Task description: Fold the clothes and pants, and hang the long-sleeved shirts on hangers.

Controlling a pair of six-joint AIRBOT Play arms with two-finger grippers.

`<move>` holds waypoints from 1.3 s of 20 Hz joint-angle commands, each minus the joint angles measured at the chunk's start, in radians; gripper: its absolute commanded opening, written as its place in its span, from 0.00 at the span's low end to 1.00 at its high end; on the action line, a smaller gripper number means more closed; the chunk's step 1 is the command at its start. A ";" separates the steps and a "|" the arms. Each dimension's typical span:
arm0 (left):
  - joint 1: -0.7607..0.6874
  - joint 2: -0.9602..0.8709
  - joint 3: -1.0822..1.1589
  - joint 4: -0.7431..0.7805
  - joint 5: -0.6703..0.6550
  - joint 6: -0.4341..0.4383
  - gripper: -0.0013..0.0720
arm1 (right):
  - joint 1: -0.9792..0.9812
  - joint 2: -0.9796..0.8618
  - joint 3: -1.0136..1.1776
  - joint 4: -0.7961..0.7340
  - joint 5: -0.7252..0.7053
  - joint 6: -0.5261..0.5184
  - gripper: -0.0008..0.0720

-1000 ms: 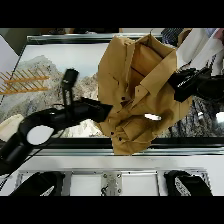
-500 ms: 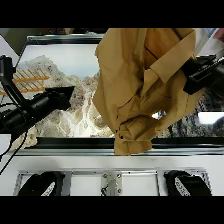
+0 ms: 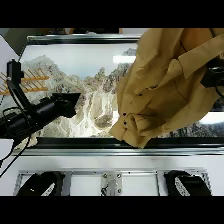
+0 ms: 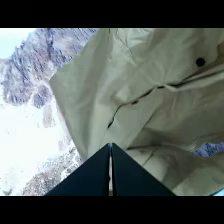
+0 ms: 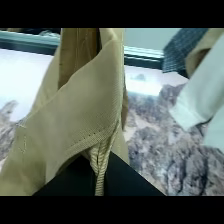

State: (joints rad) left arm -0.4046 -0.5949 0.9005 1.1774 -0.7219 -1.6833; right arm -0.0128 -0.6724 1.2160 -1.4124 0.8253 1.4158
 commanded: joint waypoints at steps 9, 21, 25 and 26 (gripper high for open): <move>-0.167 -0.156 0.001 -0.002 0.055 -0.002 0.04 | 0.000 0.007 0.001 -0.076 0.021 0.008 0.04; -0.171 -0.166 0.000 -0.001 0.068 -0.001 0.04 | -0.070 0.002 0.001 -0.250 0.109 0.265 0.03; -0.171 -0.166 0.001 -0.001 0.068 -0.001 0.04 | -0.346 -0.004 0.008 -0.294 0.190 0.297 0.03; -0.171 -0.166 0.001 -0.001 0.068 -0.001 0.04 | -0.425 -0.006 0.023 -0.293 0.190 0.302 0.03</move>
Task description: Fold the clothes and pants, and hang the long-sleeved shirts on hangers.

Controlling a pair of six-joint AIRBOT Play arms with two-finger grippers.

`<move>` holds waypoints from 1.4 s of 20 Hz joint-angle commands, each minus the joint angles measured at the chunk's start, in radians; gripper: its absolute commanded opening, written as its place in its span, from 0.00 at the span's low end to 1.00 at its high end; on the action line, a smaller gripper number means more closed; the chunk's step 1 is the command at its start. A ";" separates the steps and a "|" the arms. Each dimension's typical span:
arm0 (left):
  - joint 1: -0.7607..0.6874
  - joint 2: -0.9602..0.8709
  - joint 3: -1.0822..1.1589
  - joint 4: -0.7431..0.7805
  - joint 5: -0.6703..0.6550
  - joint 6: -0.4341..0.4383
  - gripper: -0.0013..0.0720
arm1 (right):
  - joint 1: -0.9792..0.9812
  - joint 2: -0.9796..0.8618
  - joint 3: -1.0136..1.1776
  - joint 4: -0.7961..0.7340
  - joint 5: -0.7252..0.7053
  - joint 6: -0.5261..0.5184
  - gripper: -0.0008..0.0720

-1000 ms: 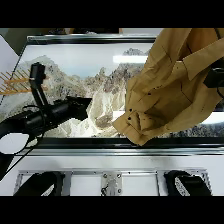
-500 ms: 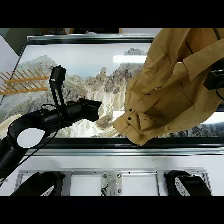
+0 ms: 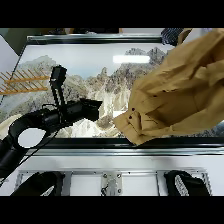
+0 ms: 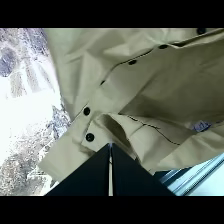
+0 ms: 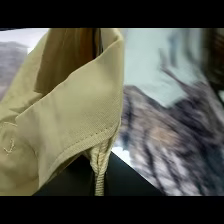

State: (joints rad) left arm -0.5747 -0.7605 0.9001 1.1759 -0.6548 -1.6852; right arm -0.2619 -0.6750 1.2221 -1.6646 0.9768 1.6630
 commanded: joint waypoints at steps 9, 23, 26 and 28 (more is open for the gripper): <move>0.003 0.000 0.001 0.002 0.011 0.001 0.04 | -0.691 -0.102 0.261 -0.044 -0.078 0.188 0.03; 0.414 -0.138 0.555 -0.707 -0.250 0.635 0.03 | -0.694 -0.128 0.300 -0.014 -0.086 0.139 0.03; 0.549 -0.256 0.676 -1.007 -0.448 0.711 0.03 | -0.694 -0.129 0.300 -0.006 -0.085 0.139 0.03; 0.621 -0.333 0.757 -1.116 -0.561 0.715 0.03 | -0.694 -0.128 0.300 -0.006 -0.085 0.139 0.03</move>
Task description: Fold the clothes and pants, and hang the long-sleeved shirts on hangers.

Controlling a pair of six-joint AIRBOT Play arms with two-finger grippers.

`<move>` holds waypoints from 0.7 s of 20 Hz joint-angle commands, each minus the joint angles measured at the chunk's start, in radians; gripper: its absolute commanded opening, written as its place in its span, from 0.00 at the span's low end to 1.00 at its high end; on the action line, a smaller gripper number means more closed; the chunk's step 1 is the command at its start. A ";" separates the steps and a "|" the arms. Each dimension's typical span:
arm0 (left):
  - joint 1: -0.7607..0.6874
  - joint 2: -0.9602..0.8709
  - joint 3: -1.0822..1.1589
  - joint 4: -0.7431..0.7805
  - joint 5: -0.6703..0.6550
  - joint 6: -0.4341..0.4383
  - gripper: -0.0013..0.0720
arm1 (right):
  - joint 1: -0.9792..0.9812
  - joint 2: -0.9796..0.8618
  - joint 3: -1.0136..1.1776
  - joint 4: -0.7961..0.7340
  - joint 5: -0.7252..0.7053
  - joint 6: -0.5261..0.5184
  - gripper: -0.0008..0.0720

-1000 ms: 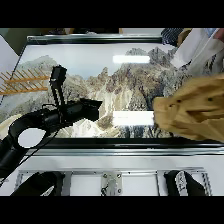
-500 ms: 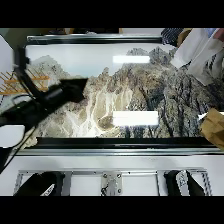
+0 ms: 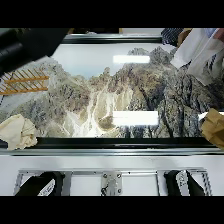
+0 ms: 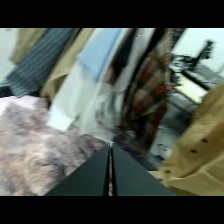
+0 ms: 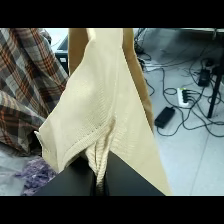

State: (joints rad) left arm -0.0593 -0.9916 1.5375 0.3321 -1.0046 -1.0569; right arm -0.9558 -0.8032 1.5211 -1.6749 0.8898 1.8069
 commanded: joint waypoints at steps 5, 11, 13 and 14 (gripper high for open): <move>0.138 -0.201 0.270 -0.306 -0.270 0.092 0.03 | 0.000 0.000 0.001 0.003 0.017 -0.005 0.03; 0.138 -0.187 0.273 -0.362 -0.233 0.150 0.03 | 0.000 0.001 0.001 0.004 0.017 -0.005 0.03; 0.138 -0.165 0.272 -0.356 -0.219 0.172 0.03 | 0.000 0.001 0.001 0.004 0.017 -0.005 0.03; 0.138 -0.156 0.272 -0.355 -0.219 0.172 0.03 | 0.000 0.001 0.001 0.003 0.017 -0.005 0.03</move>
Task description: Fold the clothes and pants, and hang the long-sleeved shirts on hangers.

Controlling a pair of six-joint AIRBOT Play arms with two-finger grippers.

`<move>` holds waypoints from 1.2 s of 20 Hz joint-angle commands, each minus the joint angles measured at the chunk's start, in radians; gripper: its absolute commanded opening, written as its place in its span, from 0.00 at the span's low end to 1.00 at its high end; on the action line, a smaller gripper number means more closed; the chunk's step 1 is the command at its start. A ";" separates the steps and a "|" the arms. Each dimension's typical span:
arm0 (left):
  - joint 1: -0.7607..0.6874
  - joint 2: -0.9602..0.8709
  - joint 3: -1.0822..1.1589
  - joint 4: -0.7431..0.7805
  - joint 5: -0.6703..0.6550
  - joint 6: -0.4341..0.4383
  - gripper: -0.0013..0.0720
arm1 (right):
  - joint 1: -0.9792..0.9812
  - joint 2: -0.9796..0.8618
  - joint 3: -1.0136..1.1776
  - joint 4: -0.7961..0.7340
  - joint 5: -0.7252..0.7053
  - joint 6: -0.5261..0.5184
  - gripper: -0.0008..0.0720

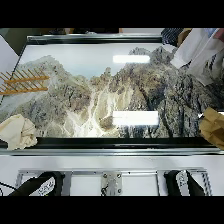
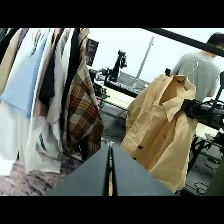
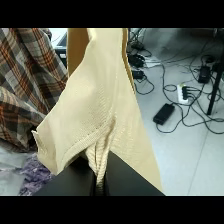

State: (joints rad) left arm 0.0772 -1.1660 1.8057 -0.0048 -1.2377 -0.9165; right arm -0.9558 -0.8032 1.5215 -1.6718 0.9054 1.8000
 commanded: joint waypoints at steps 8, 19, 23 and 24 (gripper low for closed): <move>0.002 0.026 0.004 -0.015 0.015 0.030 0.04 | 0.000 0.009 0.001 -0.009 -0.004 0.002 0.03; 0.002 0.026 0.004 -0.015 0.014 0.030 0.04 | -0.002 0.008 0.001 -0.106 -0.325 0.003 0.03; 0.002 0.026 0.004 -0.014 0.008 0.030 0.03 | -0.003 -0.008 0.001 -0.106 -0.435 0.003 0.03; 0.002 0.026 0.004 -0.014 0.008 0.030 0.04 | -0.003 -0.016 0.001 -0.106 -0.438 0.003 0.03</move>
State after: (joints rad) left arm 0.0776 -1.1404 1.8088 -0.0200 -1.2240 -0.8848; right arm -0.9577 -0.8055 1.5215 -1.7748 0.5507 1.8034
